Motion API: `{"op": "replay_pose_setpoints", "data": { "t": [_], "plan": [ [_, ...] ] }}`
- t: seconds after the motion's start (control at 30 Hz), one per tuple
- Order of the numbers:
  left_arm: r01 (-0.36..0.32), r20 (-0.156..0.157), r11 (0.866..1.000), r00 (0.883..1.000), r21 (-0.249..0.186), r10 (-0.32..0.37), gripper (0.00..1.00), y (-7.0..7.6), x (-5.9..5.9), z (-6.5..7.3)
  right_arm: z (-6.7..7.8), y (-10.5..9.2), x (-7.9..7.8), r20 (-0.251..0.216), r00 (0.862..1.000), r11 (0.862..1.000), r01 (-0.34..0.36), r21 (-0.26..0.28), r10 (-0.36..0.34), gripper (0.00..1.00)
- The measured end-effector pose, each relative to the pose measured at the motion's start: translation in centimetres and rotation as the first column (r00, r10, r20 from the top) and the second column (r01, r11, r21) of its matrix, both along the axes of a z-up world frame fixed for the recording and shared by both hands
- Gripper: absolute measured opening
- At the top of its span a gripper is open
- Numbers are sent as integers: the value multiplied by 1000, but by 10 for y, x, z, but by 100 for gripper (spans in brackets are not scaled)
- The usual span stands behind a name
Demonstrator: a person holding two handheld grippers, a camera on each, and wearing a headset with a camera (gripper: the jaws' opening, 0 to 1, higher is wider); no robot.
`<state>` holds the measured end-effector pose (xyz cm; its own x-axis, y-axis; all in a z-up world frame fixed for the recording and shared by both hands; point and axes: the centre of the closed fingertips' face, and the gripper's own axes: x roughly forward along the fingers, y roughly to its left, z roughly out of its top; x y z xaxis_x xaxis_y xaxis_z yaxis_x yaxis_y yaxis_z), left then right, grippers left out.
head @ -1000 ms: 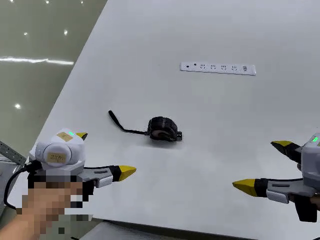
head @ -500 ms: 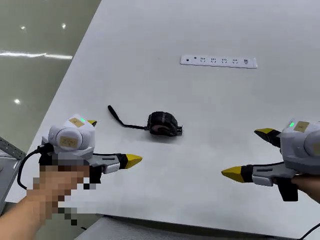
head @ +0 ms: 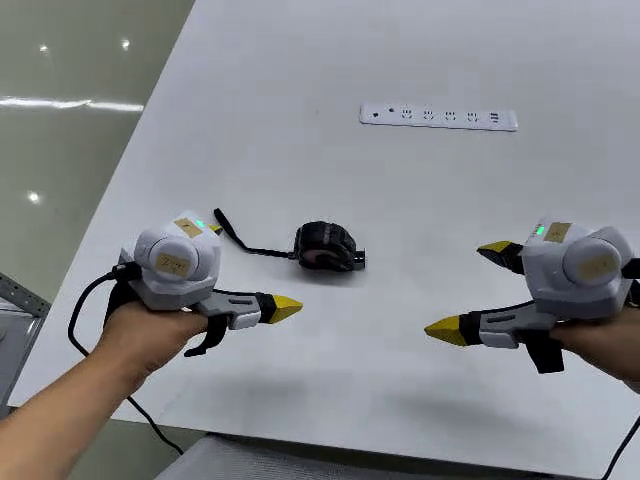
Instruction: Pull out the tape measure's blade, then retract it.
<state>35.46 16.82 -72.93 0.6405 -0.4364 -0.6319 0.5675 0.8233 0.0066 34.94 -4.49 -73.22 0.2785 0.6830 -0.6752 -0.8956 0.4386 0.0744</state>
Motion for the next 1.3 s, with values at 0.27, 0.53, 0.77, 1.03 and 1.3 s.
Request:
{"op": "replay_pose_setpoints", "data": {
  "t": [0.27,0.53,0.77,1.03,1.3],
  "plan": [
    [57,-3,998,998,20,-56,91,-11,14,-6,-13,17,9,-6,999,999,-49,-6,48,78],
    [122,2,991,993,53,-122,87,-22,30,-13,-27,31,18,-2,995,994,-103,-24,103,73],
    [183,1,980,983,77,-183,85,-34,43,-19,-40,42,28,-2,988,987,-156,-44,156,70],
    [254,-11,961,967,111,-254,83,-44,54,-30,-49,54,34,-3,980,978,-198,-60,198,67],
    [332,-24,932,943,144,-332,78,-55,59,-39,-58,67,40,14,965,963,-260,-71,262,59]
  ]
}}
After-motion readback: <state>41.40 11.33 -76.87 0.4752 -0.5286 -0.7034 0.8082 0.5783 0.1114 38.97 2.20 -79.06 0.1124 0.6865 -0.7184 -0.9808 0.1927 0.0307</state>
